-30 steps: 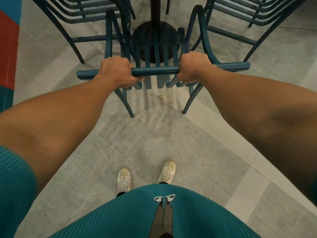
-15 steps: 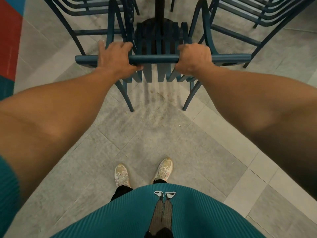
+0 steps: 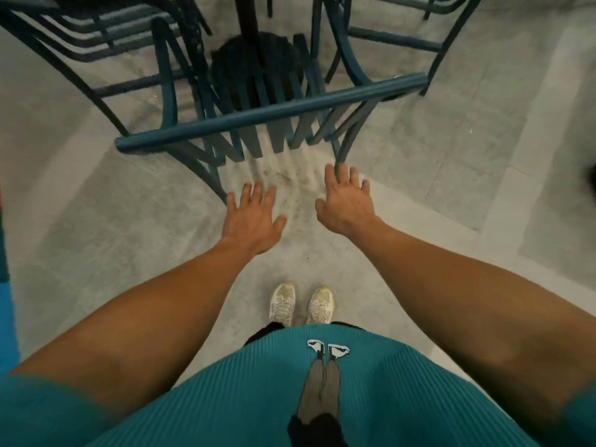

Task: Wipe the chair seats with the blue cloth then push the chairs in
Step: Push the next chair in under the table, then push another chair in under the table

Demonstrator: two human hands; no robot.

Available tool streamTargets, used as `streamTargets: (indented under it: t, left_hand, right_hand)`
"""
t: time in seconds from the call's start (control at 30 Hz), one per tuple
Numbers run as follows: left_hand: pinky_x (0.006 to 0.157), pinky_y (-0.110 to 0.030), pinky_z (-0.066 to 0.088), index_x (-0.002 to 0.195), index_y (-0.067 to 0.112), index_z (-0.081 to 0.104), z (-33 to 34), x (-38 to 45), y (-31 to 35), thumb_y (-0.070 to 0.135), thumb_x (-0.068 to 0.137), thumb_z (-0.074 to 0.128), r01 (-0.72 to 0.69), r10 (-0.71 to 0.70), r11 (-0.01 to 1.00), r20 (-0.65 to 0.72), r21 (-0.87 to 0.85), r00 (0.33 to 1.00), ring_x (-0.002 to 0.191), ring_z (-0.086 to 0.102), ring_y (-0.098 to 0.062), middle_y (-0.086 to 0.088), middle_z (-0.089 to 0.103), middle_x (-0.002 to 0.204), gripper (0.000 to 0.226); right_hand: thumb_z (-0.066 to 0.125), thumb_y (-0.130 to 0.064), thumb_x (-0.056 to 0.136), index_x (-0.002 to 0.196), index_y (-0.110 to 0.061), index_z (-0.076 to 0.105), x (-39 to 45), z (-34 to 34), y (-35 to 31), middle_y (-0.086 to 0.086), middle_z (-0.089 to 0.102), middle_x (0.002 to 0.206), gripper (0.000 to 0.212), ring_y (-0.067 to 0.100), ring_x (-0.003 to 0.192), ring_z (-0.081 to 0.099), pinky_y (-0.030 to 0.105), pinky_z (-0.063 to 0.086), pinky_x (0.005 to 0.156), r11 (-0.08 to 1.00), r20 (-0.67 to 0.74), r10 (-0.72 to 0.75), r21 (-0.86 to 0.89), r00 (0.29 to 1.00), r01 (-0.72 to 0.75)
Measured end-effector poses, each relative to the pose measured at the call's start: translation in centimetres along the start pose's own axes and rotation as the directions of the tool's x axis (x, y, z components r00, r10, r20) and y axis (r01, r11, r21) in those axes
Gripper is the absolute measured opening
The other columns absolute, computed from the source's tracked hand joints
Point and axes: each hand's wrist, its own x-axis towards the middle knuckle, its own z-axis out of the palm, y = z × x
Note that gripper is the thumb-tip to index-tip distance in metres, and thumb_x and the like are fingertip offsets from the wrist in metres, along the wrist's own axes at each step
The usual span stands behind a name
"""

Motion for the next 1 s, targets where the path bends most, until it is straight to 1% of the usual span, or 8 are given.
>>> streamTargets:
  t: [0.07,0.17,0.33,0.47,0.53,0.67,0.87,1.0]
  left_hand:
    - [0.118,-0.053,0.003,0.154,0.023,0.008,-0.7,0.7,1.0,0.059,0.097,0.019,-0.061,0.060,0.998,0.047,0.014,0.997,0.149,0.004,-0.030,-0.007,0.007,0.162,0.069]
    - [0.118,-0.052,0.001,0.154,0.023,0.006,-2.0,1.9,3.3,0.059,0.097,0.014,-0.146,0.139,0.988,0.117,0.046,0.983,0.149,0.003,-0.029,-0.006,0.006,0.163,0.068]
    - [0.119,-0.053,0.001,0.155,0.024,0.005,-4.9,4.0,10.4,0.058,0.097,0.013,-0.317,0.303,0.944,0.139,0.088,0.943,0.149,0.000,-0.029,-0.007,0.002,0.163,0.067]
    - [0.118,-0.053,0.004,0.154,0.024,0.006,-5.7,6.6,17.6,0.059,0.097,0.013,-0.405,0.379,0.904,0.178,0.139,0.908,0.149,0.001,-0.029,-0.007,0.004,0.163,0.068]
    - [0.118,-0.053,0.006,0.154,0.023,0.007,-6.3,8.3,21.5,0.059,0.097,0.013,-0.434,0.400,0.889,0.212,0.145,0.892,0.149,0.004,-0.029,-0.007,0.006,0.162,0.068]
    - [0.118,-0.052,0.008,0.154,0.023,0.010,-7.6,11.1,29.5,0.060,0.097,0.013,-0.419,0.379,0.899,0.255,0.128,0.890,0.148,0.007,-0.029,-0.007,0.010,0.162,0.068]
    - [0.117,-0.053,0.009,0.154,0.024,0.011,-10.2,15.8,41.3,0.062,0.096,0.014,-0.404,0.374,0.912,0.249,0.078,0.893,0.148,0.009,-0.029,-0.007,0.012,0.162,0.070]
    - [0.117,-0.053,0.009,0.154,0.023,0.010,-12.2,19.3,46.8,0.061,0.096,0.014,-0.399,0.368,0.914,0.254,0.080,0.894,0.148,0.007,-0.029,-0.007,0.011,0.162,0.070]
  right_hand:
    - [0.035,-0.046,0.095,0.149,-0.014,0.017,-1.7,1.0,1.3,0.013,0.018,0.156,0.066,0.038,0.143,0.013,0.057,0.017,0.113,0.999,0.076,0.036,0.002,0.996,-0.036]
    - [0.029,-0.053,0.096,0.150,-0.018,0.018,-3.7,1.4,3.7,0.011,0.018,0.157,0.065,0.037,0.144,0.013,0.059,0.014,0.112,0.993,0.150,0.101,0.037,0.983,-0.108]
    - [0.023,-0.057,0.097,0.152,-0.019,0.010,-5.4,0.0,10.1,0.011,0.008,0.160,0.068,0.037,0.146,0.006,0.059,0.009,0.114,0.965,0.138,0.227,0.101,0.964,-0.241]
    - [0.028,-0.056,0.096,0.150,-0.018,0.015,-5.0,-1.1,16.7,0.012,0.022,0.157,0.068,0.036,0.142,0.020,0.058,0.020,0.111,0.938,0.152,0.295,0.143,0.943,-0.316]
    - [0.030,-0.057,0.095,0.149,-0.019,0.018,-4.7,-2.0,20.4,0.013,0.026,0.155,0.067,0.037,0.141,0.023,0.058,0.022,0.110,0.924,0.160,0.326,0.152,0.932,-0.350]
    - [0.031,-0.057,0.095,0.148,-0.019,0.022,-3.8,-4.7,27.9,0.013,0.029,0.153,0.066,0.037,0.140,0.024,0.058,0.022,0.110,0.900,0.197,0.363,0.180,0.911,-0.397]
    - [0.031,-0.059,0.094,0.149,-0.019,0.022,-1.0,-9.8,38.8,0.012,0.026,0.155,0.069,0.037,0.142,0.021,0.059,0.020,0.111,0.906,0.208,0.355,0.165,0.911,-0.390]
    - [0.030,-0.061,0.094,0.150,-0.020,0.021,1.7,-12.0,44.8,0.012,0.025,0.156,0.070,0.036,0.143,0.021,0.059,0.019,0.112,0.905,0.227,0.362,0.147,0.904,-0.400]
